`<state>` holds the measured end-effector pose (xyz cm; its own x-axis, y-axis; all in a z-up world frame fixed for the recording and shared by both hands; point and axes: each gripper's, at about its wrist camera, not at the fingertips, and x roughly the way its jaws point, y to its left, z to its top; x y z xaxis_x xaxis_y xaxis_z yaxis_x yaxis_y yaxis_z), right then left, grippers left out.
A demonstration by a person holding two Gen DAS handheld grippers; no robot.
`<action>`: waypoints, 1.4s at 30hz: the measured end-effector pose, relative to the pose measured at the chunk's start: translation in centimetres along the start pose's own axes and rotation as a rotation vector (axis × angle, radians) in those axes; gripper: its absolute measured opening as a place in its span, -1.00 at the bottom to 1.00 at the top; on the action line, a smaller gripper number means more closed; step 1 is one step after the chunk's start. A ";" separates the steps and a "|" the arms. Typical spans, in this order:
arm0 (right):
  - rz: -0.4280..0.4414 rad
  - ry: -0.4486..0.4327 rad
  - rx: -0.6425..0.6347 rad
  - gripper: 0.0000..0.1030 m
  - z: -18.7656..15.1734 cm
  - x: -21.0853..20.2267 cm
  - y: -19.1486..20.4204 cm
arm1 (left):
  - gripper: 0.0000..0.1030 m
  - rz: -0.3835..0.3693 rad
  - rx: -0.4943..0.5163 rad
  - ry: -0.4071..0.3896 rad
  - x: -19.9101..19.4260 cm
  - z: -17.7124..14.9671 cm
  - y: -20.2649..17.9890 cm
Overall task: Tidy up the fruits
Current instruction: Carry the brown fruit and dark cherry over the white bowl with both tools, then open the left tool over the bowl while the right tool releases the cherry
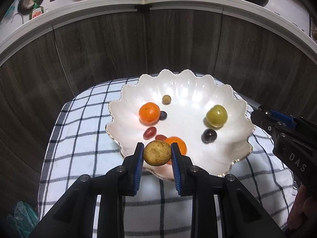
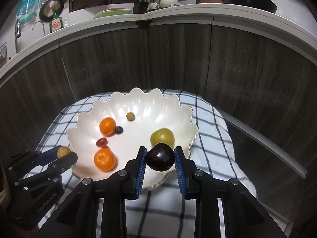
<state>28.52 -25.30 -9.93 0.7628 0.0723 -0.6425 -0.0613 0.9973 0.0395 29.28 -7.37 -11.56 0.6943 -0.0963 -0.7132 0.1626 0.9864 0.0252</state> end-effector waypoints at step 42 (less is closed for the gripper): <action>-0.022 0.098 0.042 -0.40 7.5 10.4 -2.7 | -0.22 -0.057 0.006 0.076 9.2 7.4 -0.1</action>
<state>41.47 -27.16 -10.95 0.6969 0.0512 -0.7153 -0.0166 0.9983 0.0553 40.87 -9.34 -12.97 0.6287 -0.1415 -0.7647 0.2048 0.9787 -0.0127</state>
